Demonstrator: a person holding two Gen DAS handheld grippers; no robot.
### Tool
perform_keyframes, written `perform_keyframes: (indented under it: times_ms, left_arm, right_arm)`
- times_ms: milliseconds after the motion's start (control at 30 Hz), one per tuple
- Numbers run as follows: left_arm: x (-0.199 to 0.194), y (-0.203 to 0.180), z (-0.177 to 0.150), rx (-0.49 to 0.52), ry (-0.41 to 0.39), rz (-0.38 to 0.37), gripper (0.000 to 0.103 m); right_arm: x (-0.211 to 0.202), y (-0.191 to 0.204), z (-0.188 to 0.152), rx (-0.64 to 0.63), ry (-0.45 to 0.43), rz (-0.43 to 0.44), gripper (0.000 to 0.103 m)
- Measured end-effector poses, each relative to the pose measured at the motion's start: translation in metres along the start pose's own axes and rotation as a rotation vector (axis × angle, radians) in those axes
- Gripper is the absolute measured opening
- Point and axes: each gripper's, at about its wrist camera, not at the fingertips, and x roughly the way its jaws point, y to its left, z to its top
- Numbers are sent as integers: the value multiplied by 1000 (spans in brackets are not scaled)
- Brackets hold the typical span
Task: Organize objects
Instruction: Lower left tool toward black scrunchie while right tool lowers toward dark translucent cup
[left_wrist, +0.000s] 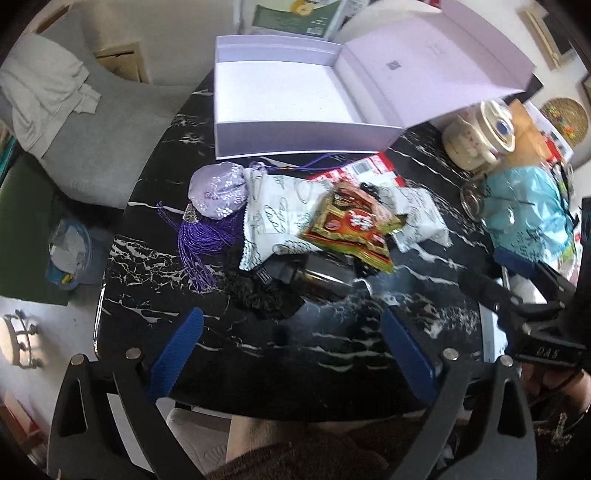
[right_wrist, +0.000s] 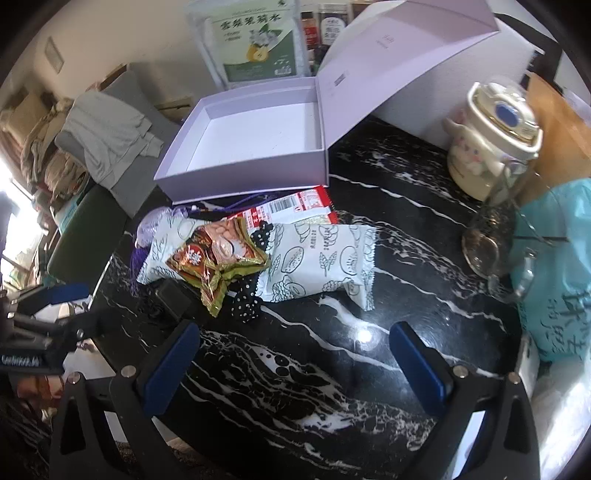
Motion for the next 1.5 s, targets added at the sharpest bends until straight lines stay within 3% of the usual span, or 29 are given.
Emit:
perform_keyframes:
  times_ms: [233,333,400,600,700,1000,1267,1333,1500]
  left_arm:
    - [27,19,1,-47,12,10,88]
    - [39,21,-1,-32,19,16,84]
    - [45,22,-3,-18,18,9,81]
    - [67,31,-8,-44,42,-21,63]
    - [77,37,-11,-58,48,-94,47]
    - [88,36,-9,-48,46,-71,46]
    - [89,27,-8,-65,25,-42,45]
    - [85,28,-9,-51,11,-36,30]
    - [87,33,-8,-67,5,-62,17]
  right_arm:
    - [19,7,-5,-91,-4,18,102]
    - [31,8,-7,-93,32,32,92]
    - [40,6,-9,-78,58,59,91]
    - [50,10,-10,-96,31,83,87]
    - [51,13,-9,-121,13,77,72]
    - [45,8,-4,-116,-54,0,69]
    - [48,12,-9,-107,-11,125,69]
    - [46,17,-10,-110,-7,161,69]
    - [47,33,-14,-124,20,256,63]
